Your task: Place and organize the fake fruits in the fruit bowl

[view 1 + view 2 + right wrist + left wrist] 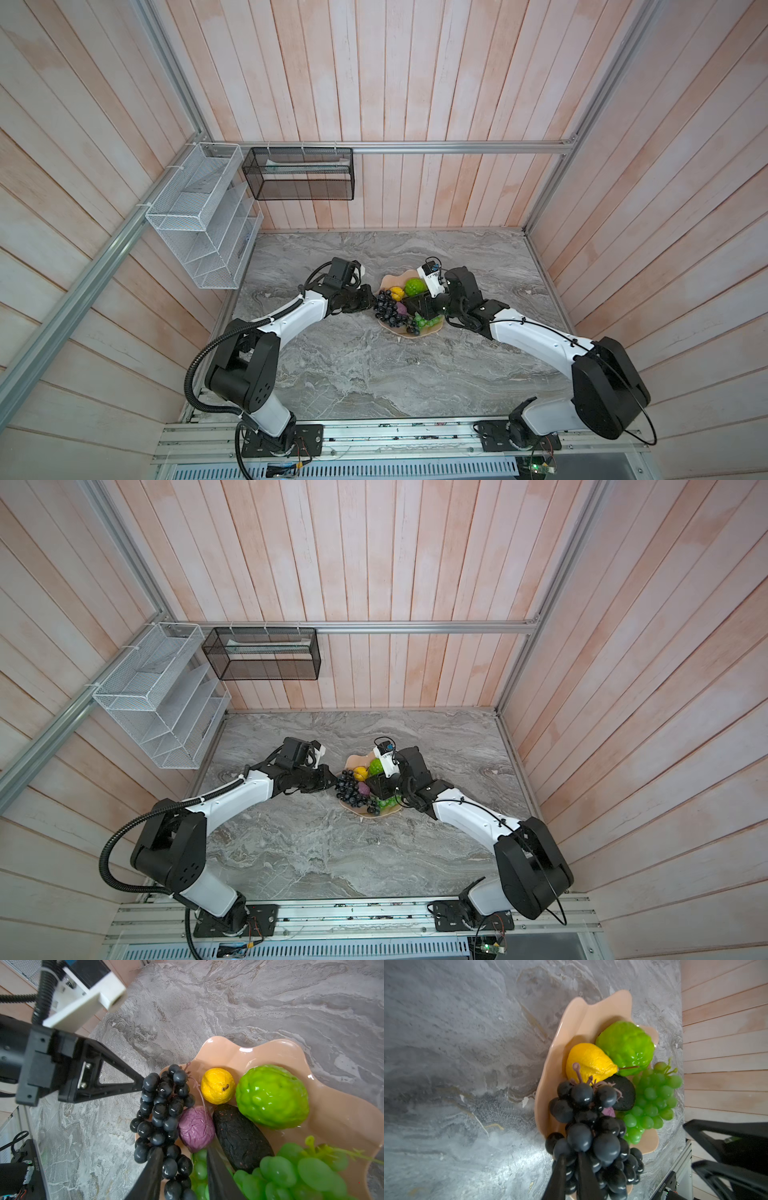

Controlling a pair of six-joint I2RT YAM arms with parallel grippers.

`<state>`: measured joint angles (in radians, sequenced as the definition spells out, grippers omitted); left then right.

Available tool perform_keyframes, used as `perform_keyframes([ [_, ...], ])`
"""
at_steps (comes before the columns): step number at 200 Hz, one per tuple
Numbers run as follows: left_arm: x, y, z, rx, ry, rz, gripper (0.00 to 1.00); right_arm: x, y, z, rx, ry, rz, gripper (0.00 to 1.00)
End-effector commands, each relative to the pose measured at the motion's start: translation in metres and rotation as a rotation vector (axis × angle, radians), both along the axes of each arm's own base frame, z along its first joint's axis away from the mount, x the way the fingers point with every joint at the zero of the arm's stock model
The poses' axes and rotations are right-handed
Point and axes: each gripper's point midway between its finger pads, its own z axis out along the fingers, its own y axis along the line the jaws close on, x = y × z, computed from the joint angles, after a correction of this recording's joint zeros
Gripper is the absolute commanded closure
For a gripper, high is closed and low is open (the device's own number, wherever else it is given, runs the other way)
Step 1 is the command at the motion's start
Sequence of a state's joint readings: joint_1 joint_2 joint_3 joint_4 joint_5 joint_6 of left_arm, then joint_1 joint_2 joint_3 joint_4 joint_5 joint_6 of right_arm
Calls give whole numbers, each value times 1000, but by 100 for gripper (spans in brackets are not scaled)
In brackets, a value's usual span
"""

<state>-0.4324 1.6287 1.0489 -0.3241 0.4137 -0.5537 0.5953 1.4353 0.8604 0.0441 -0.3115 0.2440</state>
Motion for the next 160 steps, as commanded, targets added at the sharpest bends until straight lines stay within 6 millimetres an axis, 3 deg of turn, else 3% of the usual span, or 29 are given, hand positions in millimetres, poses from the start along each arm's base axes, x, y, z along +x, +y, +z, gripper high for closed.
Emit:
perform_keyframes([
  [1, 7, -5, 11, -41, -41, 6, 85, 1, 5, -3, 6, 8, 5, 64],
  [55, 17, -19, 7, -73, -42, -31, 85, 2, 5, -6, -4, 20, 5, 64],
  [100, 22, -14, 10, -51, -54, -17, 81, 3, 5, -3, -6, 15, 4, 64],
  [116, 22, -9, 21, -45, -76, -13, 74, 3, 5, 3, -4, 4, 4, 64],
  [160, 13, 24, 45, 43, -112, 18, 39, 5, -1, 30, 5, -62, -16, 62],
])
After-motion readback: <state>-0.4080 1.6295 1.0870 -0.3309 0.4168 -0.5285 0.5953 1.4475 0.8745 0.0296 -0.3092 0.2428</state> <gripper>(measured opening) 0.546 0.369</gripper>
